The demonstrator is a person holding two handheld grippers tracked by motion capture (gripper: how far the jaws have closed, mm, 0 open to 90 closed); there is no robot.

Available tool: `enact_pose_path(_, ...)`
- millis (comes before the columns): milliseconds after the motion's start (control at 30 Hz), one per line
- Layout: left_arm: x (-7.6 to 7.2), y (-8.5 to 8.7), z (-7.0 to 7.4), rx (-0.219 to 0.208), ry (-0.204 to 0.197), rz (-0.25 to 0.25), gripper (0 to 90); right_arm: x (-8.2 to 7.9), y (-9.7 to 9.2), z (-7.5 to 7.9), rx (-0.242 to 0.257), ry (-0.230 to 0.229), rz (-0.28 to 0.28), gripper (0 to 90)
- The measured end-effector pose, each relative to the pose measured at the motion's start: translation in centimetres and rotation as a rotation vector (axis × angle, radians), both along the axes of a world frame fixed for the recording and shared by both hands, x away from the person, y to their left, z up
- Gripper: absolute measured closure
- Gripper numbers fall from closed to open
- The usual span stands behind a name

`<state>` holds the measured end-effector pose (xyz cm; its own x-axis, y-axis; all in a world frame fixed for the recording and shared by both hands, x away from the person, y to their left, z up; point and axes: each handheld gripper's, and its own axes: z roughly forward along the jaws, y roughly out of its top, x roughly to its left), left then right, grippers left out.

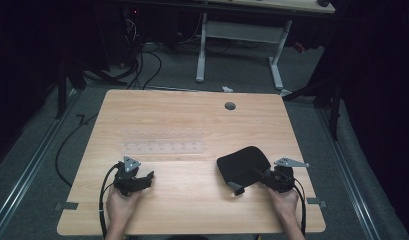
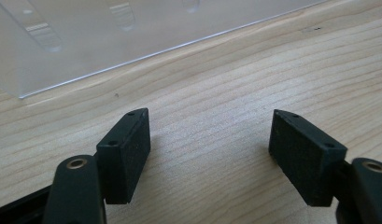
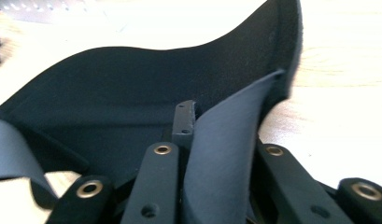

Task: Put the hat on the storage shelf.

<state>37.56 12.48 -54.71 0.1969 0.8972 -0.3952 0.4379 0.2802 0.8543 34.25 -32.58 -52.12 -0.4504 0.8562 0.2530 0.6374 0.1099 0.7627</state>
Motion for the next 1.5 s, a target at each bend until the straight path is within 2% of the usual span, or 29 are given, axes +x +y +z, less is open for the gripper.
enact_pose_path(300, 0.0, 0.0, 0.0, 0.001, 0.002, -0.005, 29.0, -0.3, -0.3, 0.4, 0.044, 0.000, 0.040, 84.8)
enact_pose_path(433, 0.0, 0.0, 0.0, 0.001, 0.004, -0.002, 27.9, -0.4, -0.3, 0.6, 0.078, 0.008, 0.044, 85.4)
enact_pose_path(733, 0.1, -0.1, 0.0, 0.002, 0.009, 0.003, 24.0, -0.6, -0.5, 1.3, 0.113, 0.007, 0.042, 85.5)
enact_pose_path(833, 0.1, -0.1, 0.0, 0.004, 0.009, 0.006, 23.7, -0.7, -0.7, 1.5, 0.145, 0.001, 0.037, 85.5)
enact_pose_path(1033, 0.1, -0.1, 0.0, 0.003, 0.012, 0.004, 21.7, -1.0, -0.4, 1.9, 0.134, -0.018, 0.011, 85.5)
enact_pose_path(1100, 0.1, -0.1, -0.1, 0.005, 0.012, 0.003, 21.9, -1.2, -0.1, 2.5, 0.114, -0.033, 0.018, 85.5)
enact_pose_path(1300, 0.0, -0.1, 0.0, 0.007, 0.011, -0.012, 23.5, -1.5, 0.3, 3.3, 0.103, -0.054, 0.029, 85.5)
enact_pose_path(1400, 0.0, -0.2, 0.0, 0.006, 0.010, -0.016, 23.3, -1.6, 0.4, 3.5, 0.104, -0.059, 0.032, 85.4)
enact_pose_path(1500, -0.1, -0.2, 0.0, 0.009, 0.007, -0.024, 23.3, -1.9, 0.6, 3.7, 0.132, -0.065, 0.044, 85.4)
